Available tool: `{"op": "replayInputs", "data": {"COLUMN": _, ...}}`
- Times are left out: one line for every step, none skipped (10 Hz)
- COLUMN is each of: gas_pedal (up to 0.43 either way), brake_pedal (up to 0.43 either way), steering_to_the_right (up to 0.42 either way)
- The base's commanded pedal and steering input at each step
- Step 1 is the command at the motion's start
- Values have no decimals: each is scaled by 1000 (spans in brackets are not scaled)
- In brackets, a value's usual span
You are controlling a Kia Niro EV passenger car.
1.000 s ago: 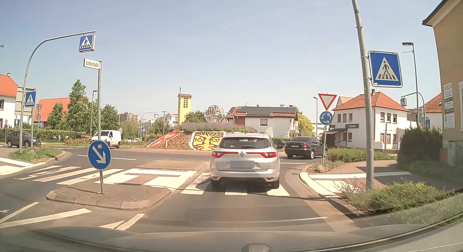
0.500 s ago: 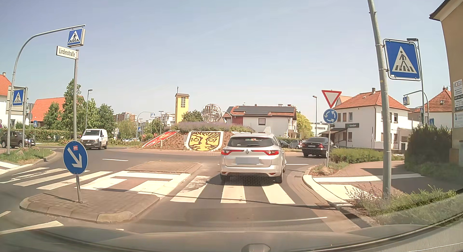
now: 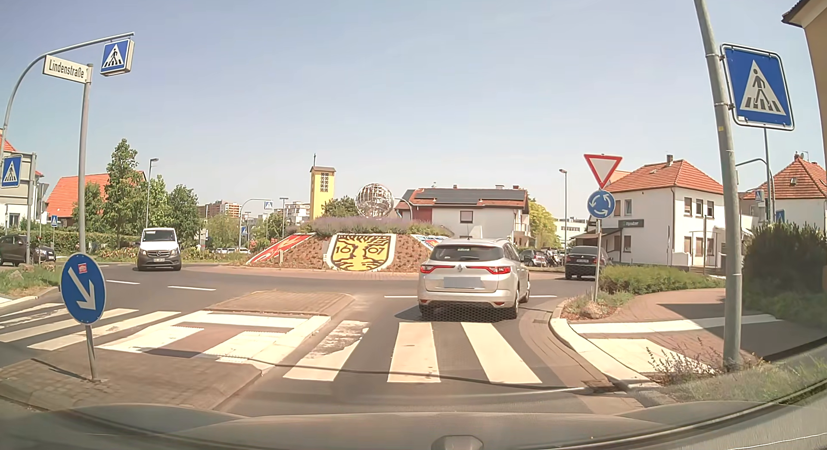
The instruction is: Follow the waypoints while adhering to traffic rules and regulations
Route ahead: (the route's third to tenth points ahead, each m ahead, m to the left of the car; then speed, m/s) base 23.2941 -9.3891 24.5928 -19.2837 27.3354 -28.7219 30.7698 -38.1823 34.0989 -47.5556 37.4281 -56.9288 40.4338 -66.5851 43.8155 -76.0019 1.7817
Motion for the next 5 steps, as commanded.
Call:
{"op": "replayInputs", "data": {"gas_pedal": 0, "brake_pedal": 79, "steering_to_the_right": 18}}
{"op": "replayInputs", "data": {"gas_pedal": 0, "brake_pedal": 79, "steering_to_the_right": 18}}
{"op": "replayInputs", "data": {"gas_pedal": 0, "brake_pedal": 79, "steering_to_the_right": 17}}
{"op": "replayInputs", "data": {"gas_pedal": 0, "brake_pedal": 85, "steering_to_the_right": 18}}
{"op": "replayInputs", "data": {"gas_pedal": 0, "brake_pedal": 85, "steering_to_the_right": 18}}
